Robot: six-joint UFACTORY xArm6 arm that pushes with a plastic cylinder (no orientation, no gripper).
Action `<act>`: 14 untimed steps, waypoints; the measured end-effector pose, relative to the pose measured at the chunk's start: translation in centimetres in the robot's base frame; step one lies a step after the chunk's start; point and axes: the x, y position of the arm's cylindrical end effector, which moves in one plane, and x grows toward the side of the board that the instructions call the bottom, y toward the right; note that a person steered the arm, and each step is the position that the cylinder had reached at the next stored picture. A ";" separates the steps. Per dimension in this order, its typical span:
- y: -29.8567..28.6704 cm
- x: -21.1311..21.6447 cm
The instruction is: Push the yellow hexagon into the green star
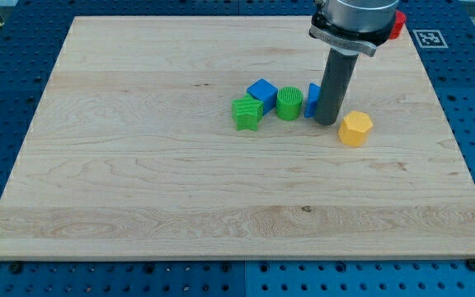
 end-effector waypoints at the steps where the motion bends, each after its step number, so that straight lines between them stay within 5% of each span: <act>1: 0.0 2.6; 3: 4.9 7.5; 4: 8.5 5.8; 11: -5.5 0.2; 14: 3.0 -0.3</act>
